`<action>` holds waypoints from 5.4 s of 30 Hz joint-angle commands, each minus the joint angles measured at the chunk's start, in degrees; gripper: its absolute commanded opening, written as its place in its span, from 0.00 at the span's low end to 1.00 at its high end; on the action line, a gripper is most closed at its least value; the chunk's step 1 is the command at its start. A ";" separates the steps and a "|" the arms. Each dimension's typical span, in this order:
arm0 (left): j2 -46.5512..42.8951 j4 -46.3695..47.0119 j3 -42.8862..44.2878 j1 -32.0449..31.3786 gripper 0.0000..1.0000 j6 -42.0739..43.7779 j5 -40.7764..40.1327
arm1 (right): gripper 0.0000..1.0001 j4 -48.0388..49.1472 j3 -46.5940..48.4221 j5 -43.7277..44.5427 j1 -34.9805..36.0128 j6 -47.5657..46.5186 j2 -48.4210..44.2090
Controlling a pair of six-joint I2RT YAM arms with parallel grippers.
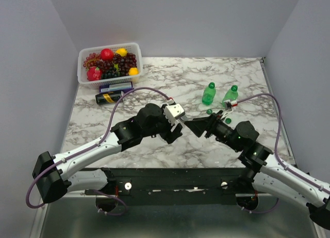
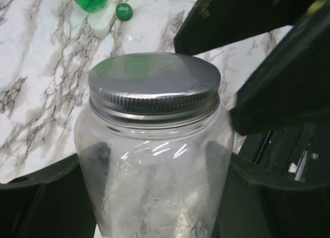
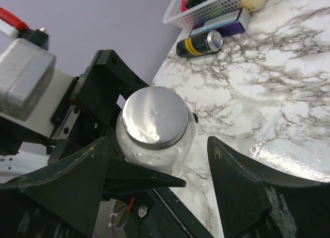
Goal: Unscrew the bottle caps
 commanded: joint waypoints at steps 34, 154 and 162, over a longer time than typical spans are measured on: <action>-1.31 1.02 0.11 -0.74 0.25 1.87 9.78 | 0.36 13.43 1.42 -2.42 2.59 -4.39 9.46; 4.05 -4.17 3.45 -1.35 0.22 3.45 9.27 | 0.43 21.69 -4.47 -12.11 -2.70 6.06 8.32; 2.47 -1.88 3.36 3.47 0.22 3.10 29.92 | 0.39 25.39 -5.61 -21.93 -4.45 -3.51 7.44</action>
